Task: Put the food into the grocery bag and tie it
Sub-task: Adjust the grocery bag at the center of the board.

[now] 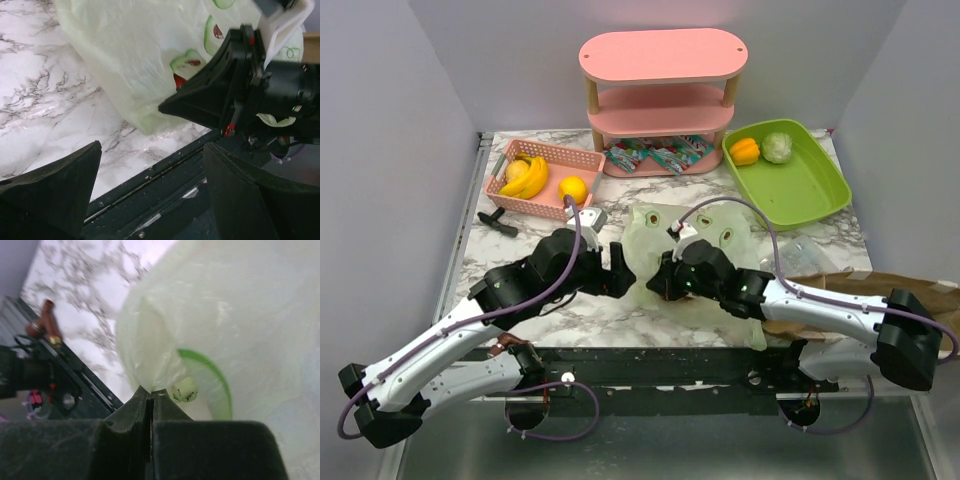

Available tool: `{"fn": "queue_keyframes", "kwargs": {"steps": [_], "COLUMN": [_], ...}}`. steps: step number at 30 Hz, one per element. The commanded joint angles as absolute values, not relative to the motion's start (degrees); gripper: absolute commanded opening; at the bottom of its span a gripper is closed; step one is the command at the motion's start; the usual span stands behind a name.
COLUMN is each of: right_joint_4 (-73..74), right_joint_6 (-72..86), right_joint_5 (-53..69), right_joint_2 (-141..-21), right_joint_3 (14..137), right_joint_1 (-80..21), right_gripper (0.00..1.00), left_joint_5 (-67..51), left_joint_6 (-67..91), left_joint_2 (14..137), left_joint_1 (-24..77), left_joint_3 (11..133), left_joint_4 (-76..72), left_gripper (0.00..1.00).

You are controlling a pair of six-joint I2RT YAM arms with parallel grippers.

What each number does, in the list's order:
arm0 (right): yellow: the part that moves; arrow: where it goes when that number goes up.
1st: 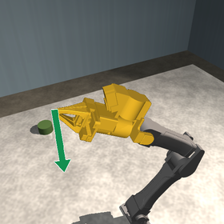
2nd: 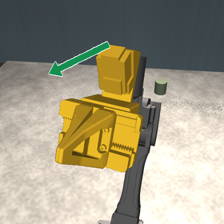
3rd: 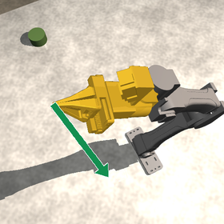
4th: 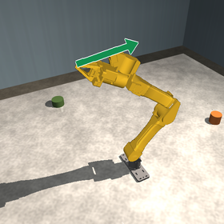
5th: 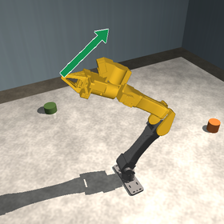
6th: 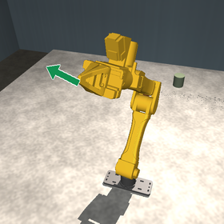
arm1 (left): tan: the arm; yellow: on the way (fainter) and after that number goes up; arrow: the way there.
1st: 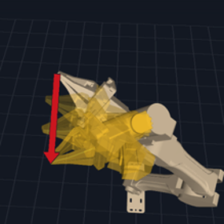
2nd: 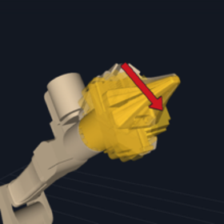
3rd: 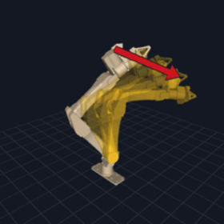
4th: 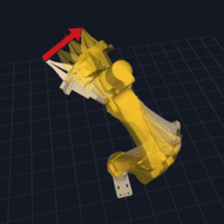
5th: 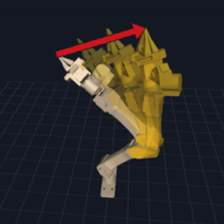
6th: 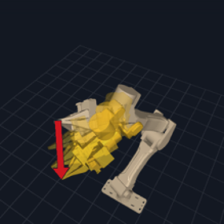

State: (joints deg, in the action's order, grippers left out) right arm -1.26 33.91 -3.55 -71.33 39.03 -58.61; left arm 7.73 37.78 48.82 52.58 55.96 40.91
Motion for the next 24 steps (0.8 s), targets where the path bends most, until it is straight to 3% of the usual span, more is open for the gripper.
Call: {"fn": "queue_keyframes", "kwargs": {"steps": [1, 10, 18, 20, 21, 22, 24], "right_joint_4": [9.0, 33.8, 38.5, 37.7, 37.4, 37.2, 37.1], "right_joint_6": [35.6, 40.8, 42.0, 40.7, 40.1, 39.2, 38.2], "right_joint_5": [-5.8, -0.5, 4.5, 5.1, 5.6, 6.0, 6.3], "right_joint_2": [-73.9, -90.5, -90.9, -89.3, -88.7, -88.0, -87.0], "right_joint_3": [51.1, 72.2, 79.1, 79.8, 80.0, 80.2, 80.1], "right_joint_1": [-59.1, -59.1, -59.0, -59.0, -59.0, -59.0, -59.0], "right_gripper": [0.01, 0.01, 0.02, 0.28, 0.47, 0.6, 0.72], "left_joint_5": [2.3, -10.7, 3.2, 4.0, 4.4, 4.8, 5.4], "left_joint_6": [38.6, 33.4, 36.7, 37.1, 37.1, 37.2, 37.6], "left_joint_2": [44.1, 40.7, 42.9, 41.2, 40.3, 39.5, 38.3], "left_joint_1": [52.6, 58.6, 65.0, 65.0, 65.0, 65.0, 65.0], "left_joint_3": [57.4, 54.3, 50.4, 50.0, 49.9, 49.9, 49.6], "left_joint_4": [45.7, 38.3, 35.9, 35.1, 34.9, 34.9, 35.3], "left_gripper": [0.81, 0.76, 0.72, 0.72, 0.72, 0.73, 0.73]}}
